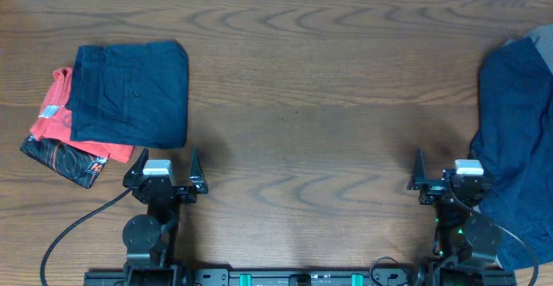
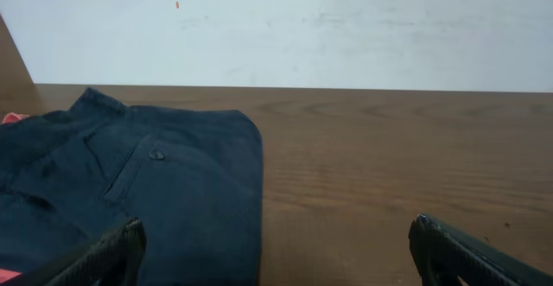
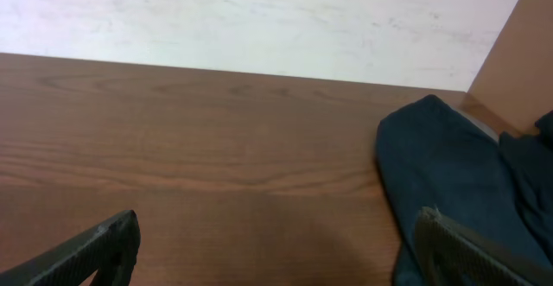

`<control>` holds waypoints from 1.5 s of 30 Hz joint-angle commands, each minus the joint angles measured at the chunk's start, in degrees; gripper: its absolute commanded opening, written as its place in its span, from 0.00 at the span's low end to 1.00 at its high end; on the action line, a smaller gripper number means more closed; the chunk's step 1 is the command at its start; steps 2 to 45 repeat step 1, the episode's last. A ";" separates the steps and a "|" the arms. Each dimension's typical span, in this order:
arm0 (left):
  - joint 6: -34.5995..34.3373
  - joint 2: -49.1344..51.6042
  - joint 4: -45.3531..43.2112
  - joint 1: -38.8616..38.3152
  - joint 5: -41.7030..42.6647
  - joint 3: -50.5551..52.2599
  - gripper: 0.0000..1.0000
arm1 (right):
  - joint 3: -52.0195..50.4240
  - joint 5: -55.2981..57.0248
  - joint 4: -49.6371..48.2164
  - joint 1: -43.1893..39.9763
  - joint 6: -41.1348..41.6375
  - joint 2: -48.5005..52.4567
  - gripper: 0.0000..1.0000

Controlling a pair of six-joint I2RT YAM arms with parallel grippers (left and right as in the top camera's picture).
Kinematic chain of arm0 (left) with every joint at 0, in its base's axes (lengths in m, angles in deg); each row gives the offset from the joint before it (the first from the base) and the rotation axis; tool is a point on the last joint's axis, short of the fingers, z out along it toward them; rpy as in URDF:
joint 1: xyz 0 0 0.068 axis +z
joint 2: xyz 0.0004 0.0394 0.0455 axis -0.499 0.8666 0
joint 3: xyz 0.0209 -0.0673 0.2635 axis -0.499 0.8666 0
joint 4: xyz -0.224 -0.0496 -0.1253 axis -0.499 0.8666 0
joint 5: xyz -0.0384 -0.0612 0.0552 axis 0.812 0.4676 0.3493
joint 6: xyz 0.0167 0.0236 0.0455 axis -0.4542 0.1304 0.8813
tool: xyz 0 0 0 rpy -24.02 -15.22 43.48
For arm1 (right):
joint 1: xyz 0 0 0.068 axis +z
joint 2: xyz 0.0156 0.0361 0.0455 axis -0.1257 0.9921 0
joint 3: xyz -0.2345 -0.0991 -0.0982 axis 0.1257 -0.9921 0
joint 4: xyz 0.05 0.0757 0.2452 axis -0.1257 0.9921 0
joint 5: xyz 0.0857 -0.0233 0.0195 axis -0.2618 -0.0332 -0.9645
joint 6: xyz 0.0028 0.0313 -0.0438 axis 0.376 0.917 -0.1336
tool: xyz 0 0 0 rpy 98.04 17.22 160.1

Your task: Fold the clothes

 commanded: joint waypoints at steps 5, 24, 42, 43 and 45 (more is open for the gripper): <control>-0.07 0.07 2.60 0.20 0.39 0.55 0.98 | -0.17 -0.42 0.09 0.46 -0.33 -0.33 0.99; -0.07 0.07 2.60 0.20 0.39 0.55 0.98 | -0.17 -0.42 0.09 0.46 -0.33 -0.33 0.99; -0.07 0.07 2.60 0.20 0.39 0.55 0.98 | -0.17 -0.42 0.09 0.46 -0.33 -0.33 0.99; -0.07 0.07 2.60 0.20 0.39 0.55 0.98 | -0.17 -0.42 0.09 0.46 -0.33 -0.33 0.99; -0.07 0.07 2.60 0.20 0.39 0.55 0.98 | -0.17 -0.42 0.09 0.46 -0.33 -0.33 0.99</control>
